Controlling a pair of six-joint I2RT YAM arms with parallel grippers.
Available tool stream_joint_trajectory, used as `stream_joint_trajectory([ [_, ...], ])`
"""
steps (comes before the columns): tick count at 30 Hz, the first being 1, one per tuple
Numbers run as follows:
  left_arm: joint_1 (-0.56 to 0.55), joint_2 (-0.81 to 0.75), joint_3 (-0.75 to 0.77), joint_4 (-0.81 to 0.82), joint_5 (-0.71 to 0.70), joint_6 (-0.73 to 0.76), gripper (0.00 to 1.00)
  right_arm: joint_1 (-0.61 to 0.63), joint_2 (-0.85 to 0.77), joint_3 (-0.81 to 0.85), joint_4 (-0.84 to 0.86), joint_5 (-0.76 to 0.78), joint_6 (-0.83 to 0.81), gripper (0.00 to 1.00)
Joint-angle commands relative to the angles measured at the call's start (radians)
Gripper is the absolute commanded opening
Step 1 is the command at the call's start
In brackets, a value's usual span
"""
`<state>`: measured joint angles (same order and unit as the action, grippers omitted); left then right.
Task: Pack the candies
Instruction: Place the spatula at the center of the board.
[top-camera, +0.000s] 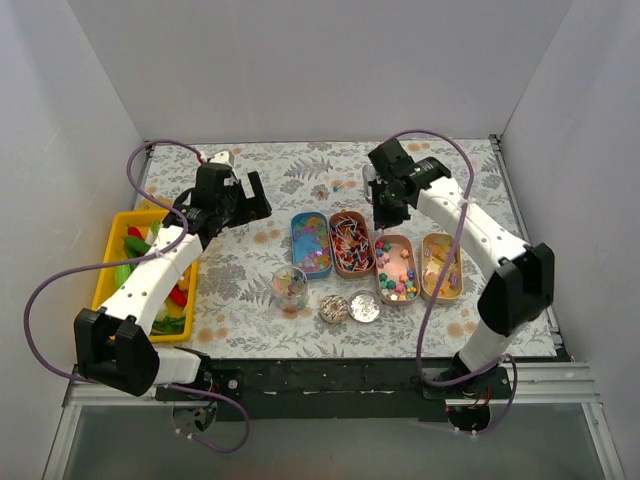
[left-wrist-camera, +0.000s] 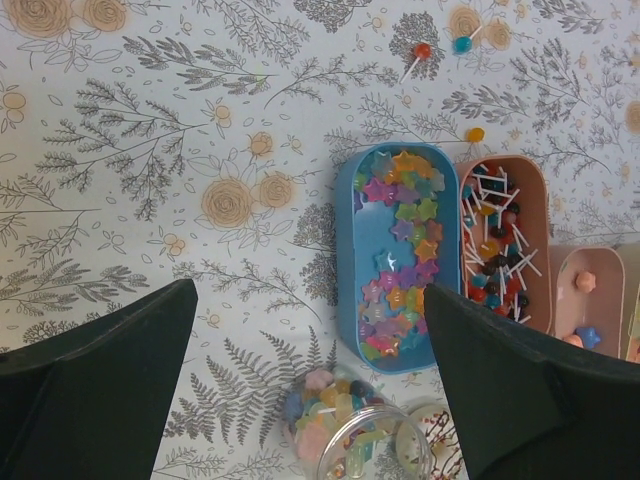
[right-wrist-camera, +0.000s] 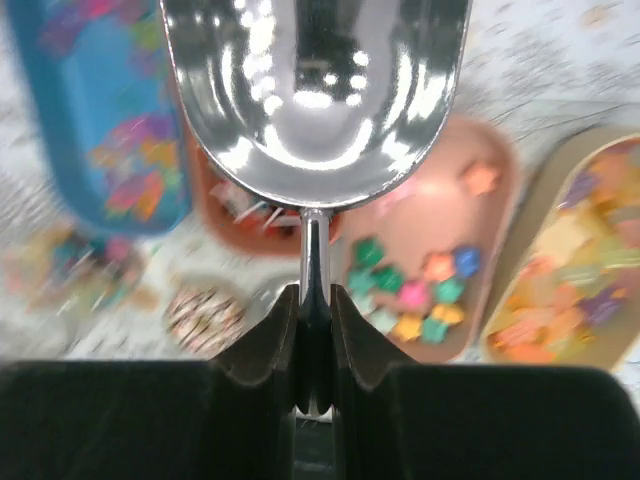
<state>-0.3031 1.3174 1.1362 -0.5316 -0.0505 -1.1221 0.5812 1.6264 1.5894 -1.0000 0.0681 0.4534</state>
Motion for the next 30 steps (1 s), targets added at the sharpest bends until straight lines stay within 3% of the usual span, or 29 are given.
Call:
stream_joint_trajectory([
  [1,0.002,-0.078,0.040,-0.030,0.034,0.018,0.98,-0.084,0.193,0.104,0.189,0.323,-0.160,0.01],
  [9,0.004,-0.107,0.019,-0.064,0.044,-0.015,0.98,-0.193,0.548,0.447,0.187,0.351,-0.228,0.01],
  [14,0.002,-0.103,0.004,-0.064,0.079,-0.033,0.98,-0.216,0.656,0.512,0.173,0.282,-0.239,0.01],
  [17,0.002,-0.089,0.010,-0.067,0.083,-0.033,0.98,-0.218,0.661,0.471,0.178,0.253,-0.232,0.04],
  [23,0.002,-0.067,0.011,-0.062,0.092,-0.030,0.98,-0.218,0.645,0.415,0.175,0.229,-0.211,0.20],
  [26,0.002,-0.064,0.008,-0.061,0.095,-0.025,0.98,-0.218,0.645,0.431,0.146,0.222,-0.203,0.36],
  [30,0.004,-0.069,0.004,-0.062,0.093,-0.022,0.98,-0.218,0.652,0.480,0.072,0.216,-0.196,0.48],
])
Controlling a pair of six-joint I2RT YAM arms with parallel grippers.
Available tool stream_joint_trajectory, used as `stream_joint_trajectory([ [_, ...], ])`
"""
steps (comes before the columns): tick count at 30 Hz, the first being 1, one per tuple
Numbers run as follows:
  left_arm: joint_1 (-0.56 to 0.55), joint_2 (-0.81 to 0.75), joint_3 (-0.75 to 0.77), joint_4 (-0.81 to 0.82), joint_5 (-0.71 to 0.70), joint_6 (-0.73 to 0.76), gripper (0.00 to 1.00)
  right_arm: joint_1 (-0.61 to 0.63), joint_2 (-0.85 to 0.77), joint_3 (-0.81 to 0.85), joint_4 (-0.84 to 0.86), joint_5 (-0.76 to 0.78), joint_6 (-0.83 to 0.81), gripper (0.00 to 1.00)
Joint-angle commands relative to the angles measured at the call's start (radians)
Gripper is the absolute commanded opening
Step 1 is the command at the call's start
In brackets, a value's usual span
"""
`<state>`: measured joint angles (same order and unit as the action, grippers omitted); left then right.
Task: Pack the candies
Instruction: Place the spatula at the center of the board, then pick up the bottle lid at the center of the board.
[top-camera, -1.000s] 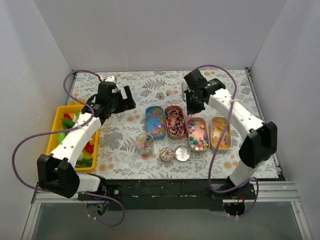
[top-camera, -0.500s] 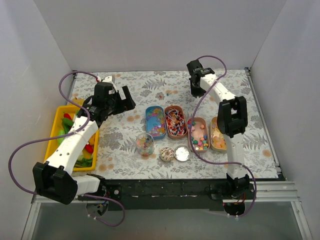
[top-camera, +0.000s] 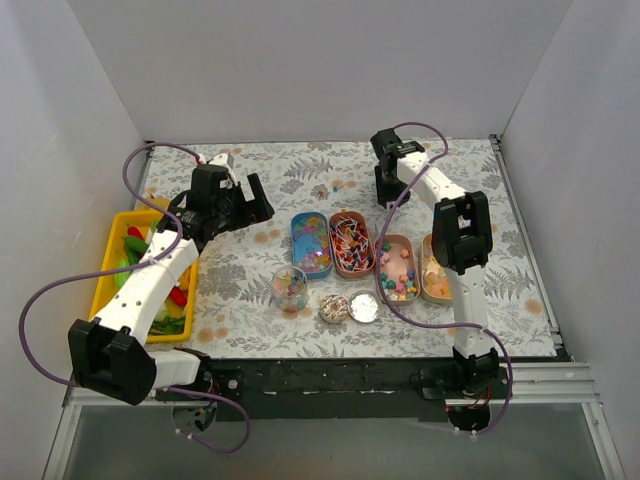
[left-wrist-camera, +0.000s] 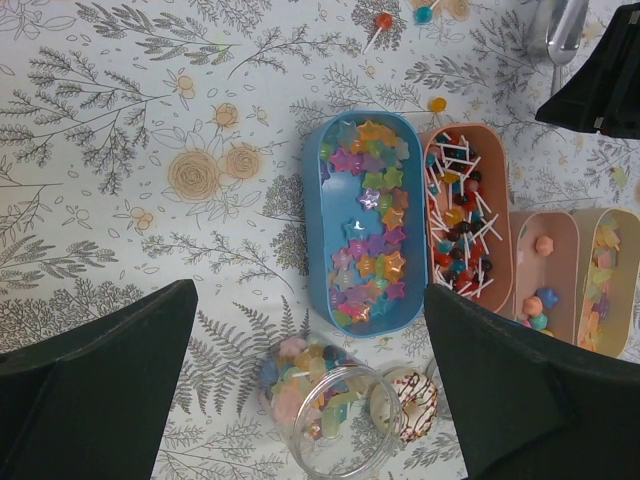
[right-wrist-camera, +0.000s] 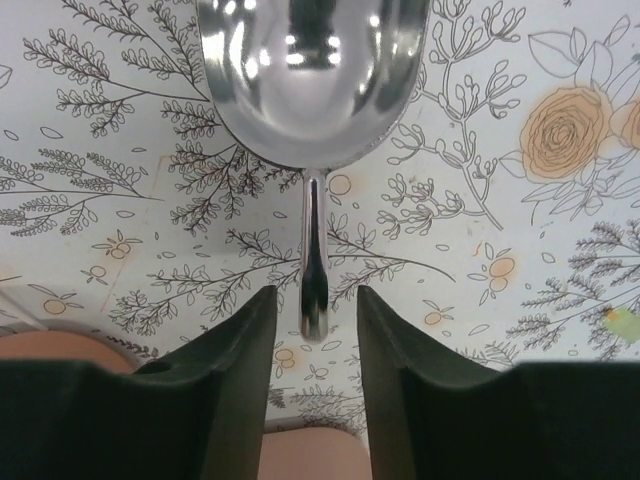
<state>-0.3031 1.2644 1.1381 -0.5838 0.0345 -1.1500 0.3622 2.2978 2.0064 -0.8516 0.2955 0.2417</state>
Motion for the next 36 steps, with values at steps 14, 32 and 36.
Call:
stream_joint_trajectory([
  [14,0.002,-0.069,-0.014,-0.007,0.048,0.033,0.98,0.211,-0.602,-0.484,0.020,-0.148,-0.013,0.44],
  [32,0.002,-0.099,-0.057,-0.010,0.102,0.035,0.98,0.564,-0.904,-1.088,0.263,-0.375,0.039,0.38],
  [36,0.004,-0.102,-0.063,-0.017,0.100,0.035,0.98,0.587,-0.845,-1.077,0.287,-0.366,0.021,0.42],
])
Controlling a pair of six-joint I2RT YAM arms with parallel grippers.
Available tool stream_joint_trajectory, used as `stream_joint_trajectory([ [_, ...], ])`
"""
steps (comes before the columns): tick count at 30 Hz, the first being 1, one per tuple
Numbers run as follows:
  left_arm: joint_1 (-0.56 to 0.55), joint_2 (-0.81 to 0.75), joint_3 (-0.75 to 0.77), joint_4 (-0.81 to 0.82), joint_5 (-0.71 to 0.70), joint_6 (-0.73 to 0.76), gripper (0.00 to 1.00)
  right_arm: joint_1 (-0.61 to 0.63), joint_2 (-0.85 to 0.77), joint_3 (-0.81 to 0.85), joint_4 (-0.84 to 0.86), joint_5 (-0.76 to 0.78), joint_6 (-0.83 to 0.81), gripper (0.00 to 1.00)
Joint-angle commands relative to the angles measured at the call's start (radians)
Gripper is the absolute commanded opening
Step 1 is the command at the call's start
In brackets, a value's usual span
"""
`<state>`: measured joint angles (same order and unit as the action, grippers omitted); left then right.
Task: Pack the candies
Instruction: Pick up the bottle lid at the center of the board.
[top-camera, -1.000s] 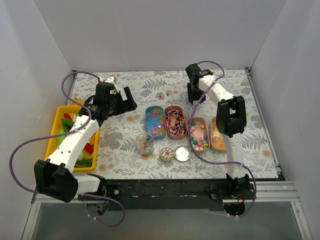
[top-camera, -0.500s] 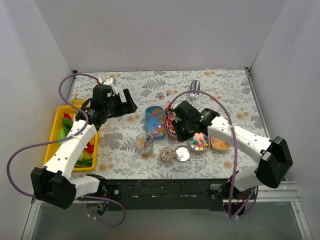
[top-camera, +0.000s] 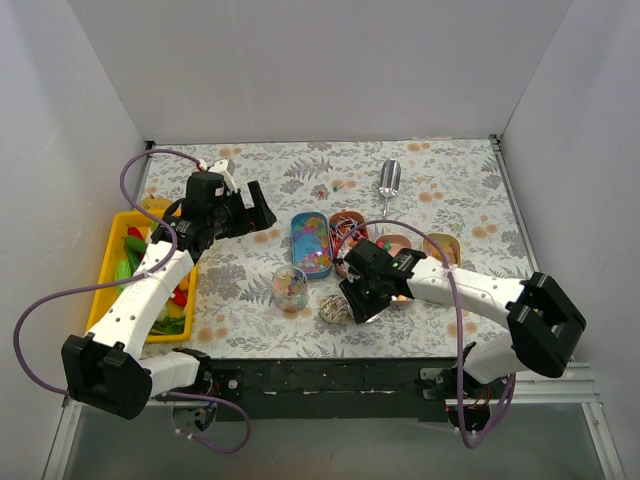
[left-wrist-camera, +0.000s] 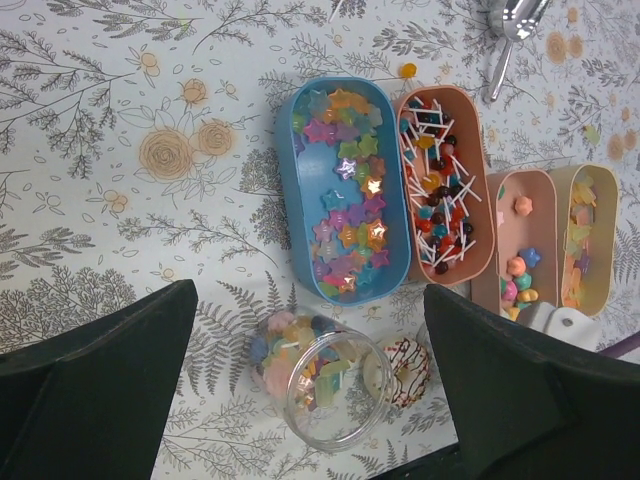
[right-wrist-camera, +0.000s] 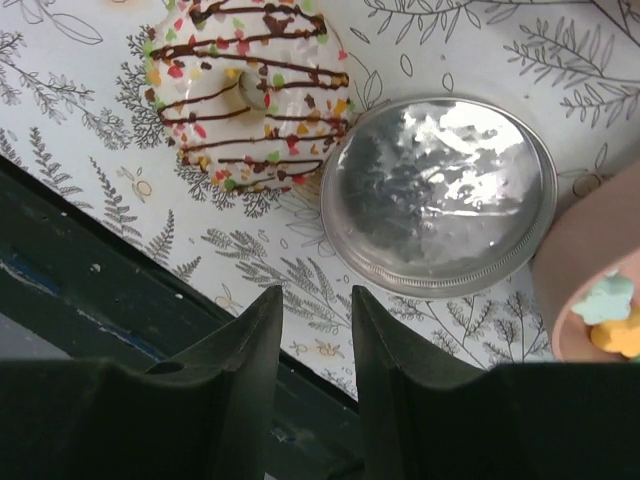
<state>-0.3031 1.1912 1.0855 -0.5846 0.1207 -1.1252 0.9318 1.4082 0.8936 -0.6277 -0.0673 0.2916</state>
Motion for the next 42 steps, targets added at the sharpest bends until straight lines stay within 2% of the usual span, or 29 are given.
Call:
stream_joint_trajectory([
  [1,0.002,-0.028,-0.012,-0.015,0.014,0.010,0.98,0.022,0.069,0.038,0.066,0.000,-0.031,0.42],
  [12,0.002,-0.028,-0.012,-0.023,0.005,0.015,0.98,0.039,0.164,0.024,0.143,0.031,-0.012,0.36],
  [15,0.002,-0.024,-0.009,-0.018,0.005,0.015,0.98,0.041,0.181,0.010,0.154,0.027,-0.012,0.30],
  [16,0.002,-0.027,-0.010,-0.018,0.004,0.013,0.98,0.041,0.190,0.007,0.154,0.029,-0.012,0.26],
  [19,0.002,-0.030,-0.010,-0.012,0.011,0.008,0.98,0.041,0.204,0.001,0.140,0.046,-0.006,0.02],
  [23,0.002,-0.033,0.007,-0.004,0.030,0.005,0.98,0.041,0.147,0.030,0.085,0.029,0.004,0.01],
  [31,0.002,-0.036,0.037,0.043,0.100,-0.039,0.98,0.026,-0.095,0.244,-0.061,-0.025,-0.022,0.01],
  [35,0.002,-0.042,0.068,0.090,0.140,-0.071,0.98,-0.074,-0.153,0.382,-0.093,-0.037,-0.034,0.01],
  [38,0.002,-0.047,0.097,0.155,0.221,-0.094,0.98,-0.169,-0.190,0.479,-0.032,-0.136,-0.025,0.01],
  [41,0.002,-0.054,0.122,0.263,0.391,-0.123,0.98,-0.261,-0.206,0.551,0.083,-0.340,0.016,0.01],
  [42,0.002,-0.058,0.128,0.296,0.440,-0.134,0.98,-0.281,-0.201,0.567,0.115,-0.464,0.036,0.01],
])
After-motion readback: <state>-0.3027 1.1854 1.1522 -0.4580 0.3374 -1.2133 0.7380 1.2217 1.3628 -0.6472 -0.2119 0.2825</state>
